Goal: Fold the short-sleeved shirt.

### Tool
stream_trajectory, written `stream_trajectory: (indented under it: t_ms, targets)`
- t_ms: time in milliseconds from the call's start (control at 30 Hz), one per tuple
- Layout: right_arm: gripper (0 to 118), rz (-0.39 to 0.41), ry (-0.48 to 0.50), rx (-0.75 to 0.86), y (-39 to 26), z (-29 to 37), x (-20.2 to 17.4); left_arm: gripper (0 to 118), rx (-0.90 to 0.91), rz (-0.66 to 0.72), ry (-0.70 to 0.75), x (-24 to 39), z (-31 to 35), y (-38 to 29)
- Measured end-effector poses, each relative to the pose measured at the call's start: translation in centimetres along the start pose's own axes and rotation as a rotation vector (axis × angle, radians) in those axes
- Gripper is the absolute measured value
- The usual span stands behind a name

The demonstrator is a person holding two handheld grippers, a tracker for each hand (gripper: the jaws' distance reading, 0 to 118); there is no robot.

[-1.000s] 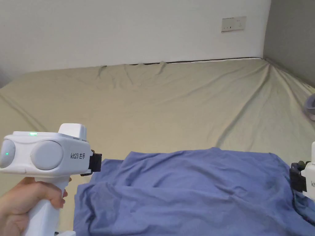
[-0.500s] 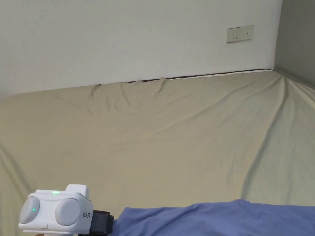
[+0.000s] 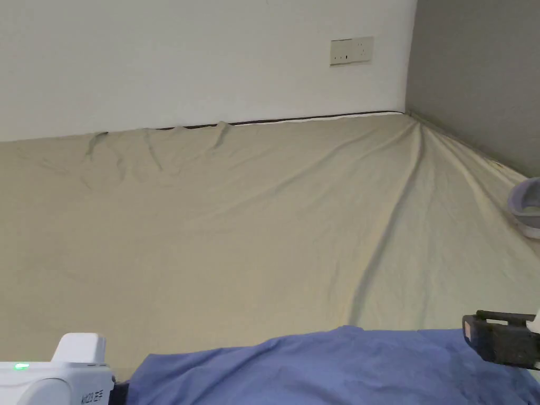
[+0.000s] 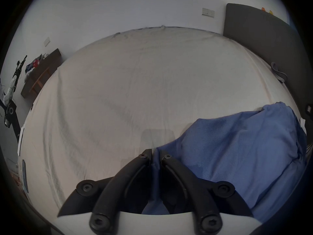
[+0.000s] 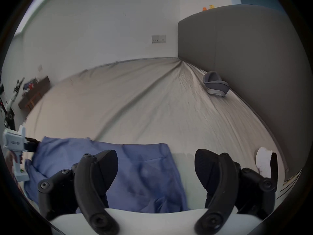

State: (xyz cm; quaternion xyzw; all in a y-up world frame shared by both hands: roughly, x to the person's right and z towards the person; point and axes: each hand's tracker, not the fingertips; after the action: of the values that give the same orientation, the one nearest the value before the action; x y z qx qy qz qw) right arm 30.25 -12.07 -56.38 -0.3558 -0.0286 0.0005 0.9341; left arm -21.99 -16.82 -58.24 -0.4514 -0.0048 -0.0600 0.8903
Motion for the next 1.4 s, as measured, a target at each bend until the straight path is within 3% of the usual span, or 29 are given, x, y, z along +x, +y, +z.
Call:
stream_trajectory:
  t_ms: [67, 167, 333, 400, 433, 467, 500, 567, 667, 833, 967, 1033, 1167, 1200, 1233, 1267, 1300, 1333, 1400]
  targets:
    - [95, 0.028, -0.030, -0.079, 0.4, -2.8, 0.2, 7, 0.023, 0.030, -0.056, -1.3, -0.1, -0.3]
    - [88, -0.006, -0.024, -0.124, 0.5, -5.5, 0.1, 7, 0.035, 0.128, -0.110, -2.4, -0.3, -0.8]
    - [77, -0.084, 0.030, -0.223, -0.3, -8.1, 0.1, 7, 0.065, 0.044, -0.092, -2.0, -0.5, -0.8]
    - [63, -0.045, -0.031, -0.199, -0.3, -7.5, -0.4, 7, -0.006, 0.073, -0.112, -2.5, -0.3, 0.7]
    - [48, 0.000, -0.005, -0.169, -0.1, -7.0, -0.8, 7, -0.061, 0.121, -0.129, -2.9, -0.5, 1.7]
    - [24, 0.005, 0.051, -0.155, 0.0, -6.8, -0.7, 7, -0.101, 0.156, -0.149, -3.4, -0.6, 2.5]
    - [3, -0.034, 0.120, -0.160, 0.2, -6.6, -0.7, 6, -0.123, 0.171, -0.165, -3.8, -0.6, 3.0]
    - [3, -0.081, 0.124, -0.133, 1.1, -5.4, -1.0, 5, -0.111, 0.199, -0.253, -4.9, -0.2, 3.6]
    - [3, -0.009, 0.117, -0.040, 2.9, -3.4, -1.1, 3, -0.027, 0.222, -0.271, -5.5, 1.7, 4.8]
    - [3, -0.105, 0.190, 0.055, 4.9, 1.1, -0.4, 3, 0.053, 0.254, -0.253, -5.8, 6.2, 5.5]
    - [3, -0.072, 0.208, 0.120, 4.6, 5.4, -0.7, 3, 0.119, 0.157, -0.227, -5.8, 10.9, 4.1]
    - [3, -0.080, 0.218, 0.117, 4.1, 6.7, -0.6, 3, 0.097, 0.236, -0.227, -6.0, 11.5, 3.4]
    - [3, -0.054, 0.200, 0.084, 3.0, 7.1, -0.8, 4, 0.069, 0.215, -0.189, -4.9, 10.0, 2.2]
    - [3, -0.054, 0.206, 0.087, 2.7, 7.1, -0.9, 11, 0.048, 0.202, -0.186, -4.5, 9.5, 2.1]
    - [3, -0.052, 0.223, 0.094, 2.6, 6.9, -0.9, 29, 0.037, 0.190, -0.188, -4.1, 9.0, 2.1]
    - [3, -0.054, 0.244, 0.086, 2.6, 6.7, -0.9, 29, 0.043, 0.168, -0.192, -3.9, 7.9, 2.2]
    - [3, -0.067, 0.240, 0.085, 2.6, 6.5, -1.0, 39, 0.038, 0.134, -0.156, -3.3, 7.3, 2.5]
    - [3, -0.069, 0.244, 0.087, 2.5, 5.6, -0.6, 58, 0.031, 0.072, -0.099, -2.5, 6.6, 2.7]
    - [3, -0.060, 0.253, 0.079, 2.7, 4.9, -0.6, 111, -0.012, -0.021, -0.013, -1.9, 4.5, 3.1]
